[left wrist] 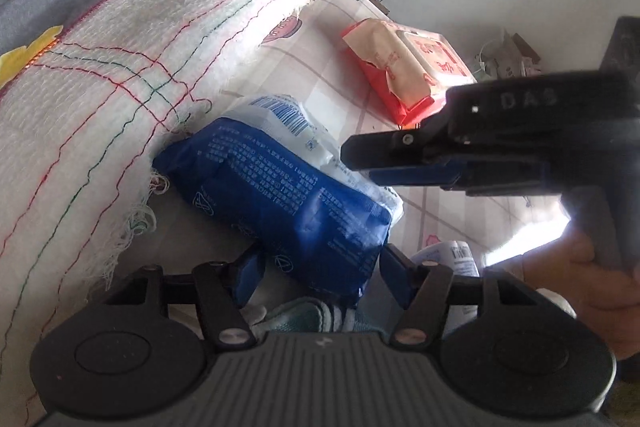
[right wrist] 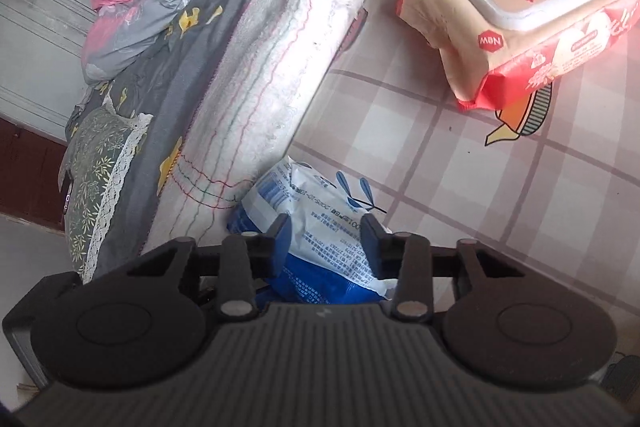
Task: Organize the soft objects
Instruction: 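Lower the right gripper onto the blue-white wet-wipe pack and grasp it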
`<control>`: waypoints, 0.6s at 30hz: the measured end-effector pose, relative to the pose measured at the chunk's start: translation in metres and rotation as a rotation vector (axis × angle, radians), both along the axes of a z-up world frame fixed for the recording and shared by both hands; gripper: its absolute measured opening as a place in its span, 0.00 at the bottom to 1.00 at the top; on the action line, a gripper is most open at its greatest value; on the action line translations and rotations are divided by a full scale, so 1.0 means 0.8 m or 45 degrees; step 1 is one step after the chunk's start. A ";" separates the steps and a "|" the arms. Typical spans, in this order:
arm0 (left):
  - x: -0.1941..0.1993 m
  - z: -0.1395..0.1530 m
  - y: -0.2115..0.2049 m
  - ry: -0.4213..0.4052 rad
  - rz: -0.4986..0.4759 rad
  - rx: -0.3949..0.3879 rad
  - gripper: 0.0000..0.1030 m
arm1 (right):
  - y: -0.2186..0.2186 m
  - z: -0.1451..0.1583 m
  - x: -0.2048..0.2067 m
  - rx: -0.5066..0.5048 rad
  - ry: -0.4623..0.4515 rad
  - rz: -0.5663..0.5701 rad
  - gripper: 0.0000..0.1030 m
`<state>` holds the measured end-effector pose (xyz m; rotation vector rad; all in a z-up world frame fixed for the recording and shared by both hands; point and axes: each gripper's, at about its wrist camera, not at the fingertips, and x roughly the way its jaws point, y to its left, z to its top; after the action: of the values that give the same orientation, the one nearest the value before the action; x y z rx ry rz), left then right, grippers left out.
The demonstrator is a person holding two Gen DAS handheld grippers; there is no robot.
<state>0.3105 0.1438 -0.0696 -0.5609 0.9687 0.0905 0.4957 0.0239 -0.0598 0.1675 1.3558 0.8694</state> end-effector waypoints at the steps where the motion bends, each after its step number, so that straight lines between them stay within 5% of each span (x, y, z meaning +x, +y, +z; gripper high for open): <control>1: 0.001 0.001 0.000 -0.010 0.011 -0.004 0.64 | 0.000 -0.004 0.000 0.000 -0.003 -0.009 0.26; 11: 0.006 0.021 -0.009 -0.130 0.025 -0.006 0.64 | -0.031 -0.029 0.022 0.163 0.256 -0.162 0.20; 18: 0.020 0.047 -0.020 -0.231 0.030 0.089 0.66 | -0.052 -0.046 0.039 0.278 0.446 -0.264 0.21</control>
<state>0.3267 0.1280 -0.0316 -0.5072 0.7797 0.0927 0.5270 -0.0173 -0.0970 0.6433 1.5316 0.8359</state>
